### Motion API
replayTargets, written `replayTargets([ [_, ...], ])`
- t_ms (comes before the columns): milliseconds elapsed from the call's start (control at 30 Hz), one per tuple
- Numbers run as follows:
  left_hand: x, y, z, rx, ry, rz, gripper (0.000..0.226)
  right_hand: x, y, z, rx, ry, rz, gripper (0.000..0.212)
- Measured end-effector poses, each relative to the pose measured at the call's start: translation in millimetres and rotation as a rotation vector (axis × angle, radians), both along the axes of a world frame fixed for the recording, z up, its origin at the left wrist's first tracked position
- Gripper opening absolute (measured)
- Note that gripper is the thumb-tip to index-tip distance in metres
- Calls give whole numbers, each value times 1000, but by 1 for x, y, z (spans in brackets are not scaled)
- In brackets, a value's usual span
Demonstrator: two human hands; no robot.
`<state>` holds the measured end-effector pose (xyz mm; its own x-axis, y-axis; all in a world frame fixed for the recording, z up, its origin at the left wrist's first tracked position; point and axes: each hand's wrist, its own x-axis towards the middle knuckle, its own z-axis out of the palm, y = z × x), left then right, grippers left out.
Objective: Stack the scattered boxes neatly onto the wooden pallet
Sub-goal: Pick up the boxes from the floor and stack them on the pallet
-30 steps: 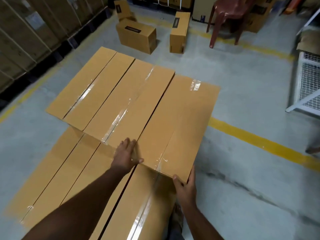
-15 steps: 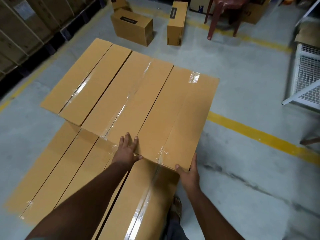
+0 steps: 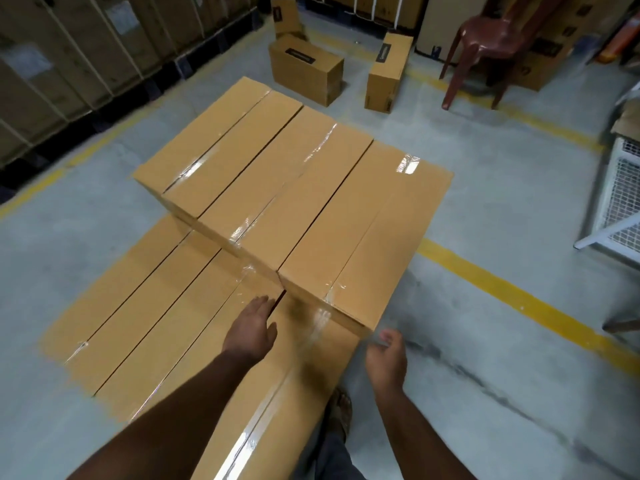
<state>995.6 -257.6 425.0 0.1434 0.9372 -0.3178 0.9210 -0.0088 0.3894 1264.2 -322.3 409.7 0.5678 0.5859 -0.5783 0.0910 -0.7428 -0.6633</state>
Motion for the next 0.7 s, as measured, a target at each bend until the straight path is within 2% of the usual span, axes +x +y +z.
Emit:
replayTargets([
  [100,-25,-54,8,17,-68,45,47,-21,-19,17,23,-9,-18,12],
  [167,-45,-88,13,15,-119,96,42,-43,-33,31,64,1,35,13],
  [300,-102,-152,20,68,-194,203,35,-118,-73,54,158,81,282,16],
  [400,-161,-208,23,139,-260,304,34,-187,-111,65,205,189,407,22],
  [533,-249,-299,33,178,-354,449,33,-291,-171,81,228,204,535,10],
  [700,-391,-462,60,138,-454,817,28,-472,-243,107,186,270,934,17],
])
